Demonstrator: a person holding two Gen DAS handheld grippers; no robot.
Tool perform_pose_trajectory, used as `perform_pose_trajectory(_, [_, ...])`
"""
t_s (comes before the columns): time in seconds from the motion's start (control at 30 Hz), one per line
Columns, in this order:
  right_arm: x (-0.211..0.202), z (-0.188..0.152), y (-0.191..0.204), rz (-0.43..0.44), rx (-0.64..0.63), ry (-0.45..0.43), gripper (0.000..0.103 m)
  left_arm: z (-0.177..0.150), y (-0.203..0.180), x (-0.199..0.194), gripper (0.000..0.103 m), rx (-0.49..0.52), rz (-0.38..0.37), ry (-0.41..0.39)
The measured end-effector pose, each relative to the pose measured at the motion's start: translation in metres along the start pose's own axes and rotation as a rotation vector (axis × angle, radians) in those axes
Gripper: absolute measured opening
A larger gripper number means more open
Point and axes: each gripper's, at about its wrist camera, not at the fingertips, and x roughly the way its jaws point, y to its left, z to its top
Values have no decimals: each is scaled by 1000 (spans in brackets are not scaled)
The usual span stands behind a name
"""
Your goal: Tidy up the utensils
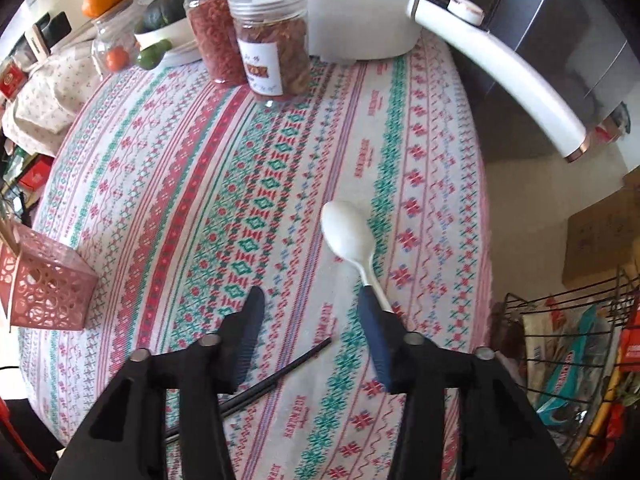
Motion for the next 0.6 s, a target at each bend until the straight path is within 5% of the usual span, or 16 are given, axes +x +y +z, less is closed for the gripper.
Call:
perform_pose_trajectory(0.33, [68, 32, -13, -27, -63, 87, 57, 2, 29, -22, 1, -20, 46, -71])
perform_pose_trajectory(0.4, [69, 35, -21, 43, -39, 87, 39, 4, 34, -26, 1, -21, 63, -87])
perform_pose_trajectory(0.6, [55, 20, -19, 58, -3, 58, 37, 9, 45, -38, 1, -35, 95, -151])
